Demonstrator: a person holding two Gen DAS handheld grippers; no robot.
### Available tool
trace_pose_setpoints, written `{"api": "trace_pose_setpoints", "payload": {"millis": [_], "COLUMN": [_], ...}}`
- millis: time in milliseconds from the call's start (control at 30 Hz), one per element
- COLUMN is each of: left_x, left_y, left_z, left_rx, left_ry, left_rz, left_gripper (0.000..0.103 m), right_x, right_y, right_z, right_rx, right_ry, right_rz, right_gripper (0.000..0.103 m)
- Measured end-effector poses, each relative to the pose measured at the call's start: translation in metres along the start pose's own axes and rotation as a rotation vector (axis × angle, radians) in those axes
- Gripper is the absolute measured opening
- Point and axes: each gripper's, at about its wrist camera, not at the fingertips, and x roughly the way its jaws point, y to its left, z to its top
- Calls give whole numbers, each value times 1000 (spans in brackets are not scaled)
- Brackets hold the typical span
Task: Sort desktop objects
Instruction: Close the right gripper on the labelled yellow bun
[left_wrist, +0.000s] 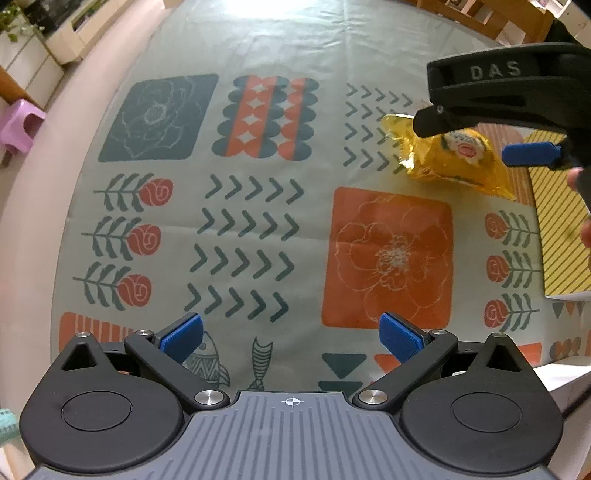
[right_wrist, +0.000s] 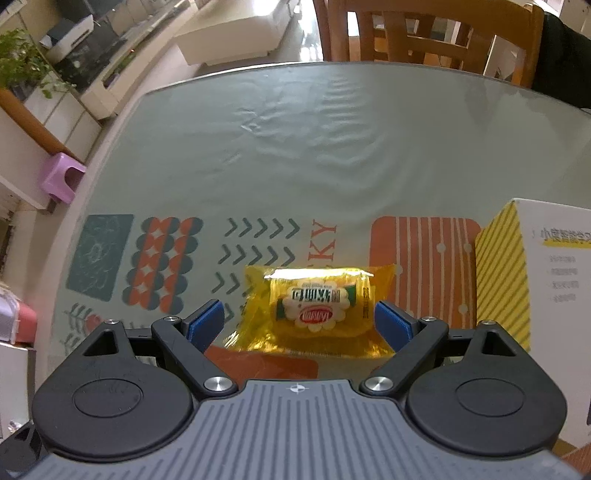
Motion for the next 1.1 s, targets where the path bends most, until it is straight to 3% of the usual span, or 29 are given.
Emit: {"api": "trace_pose_setpoints", "payload": {"millis": [267, 1100], "left_x": [9, 16], "left_y": [7, -3], "left_z": [3, 10], "left_rx": [-25, -17], "left_ry": [28, 65], "left_rz": [-4, -22], "left_gripper": [103, 103], "right_x": [23, 51], "right_y": [9, 9], "right_z": [6, 4], "right_rx": [-56, 2], "right_ry": [30, 57], "right_rz": [-107, -160], "right_gripper": [103, 103]}}
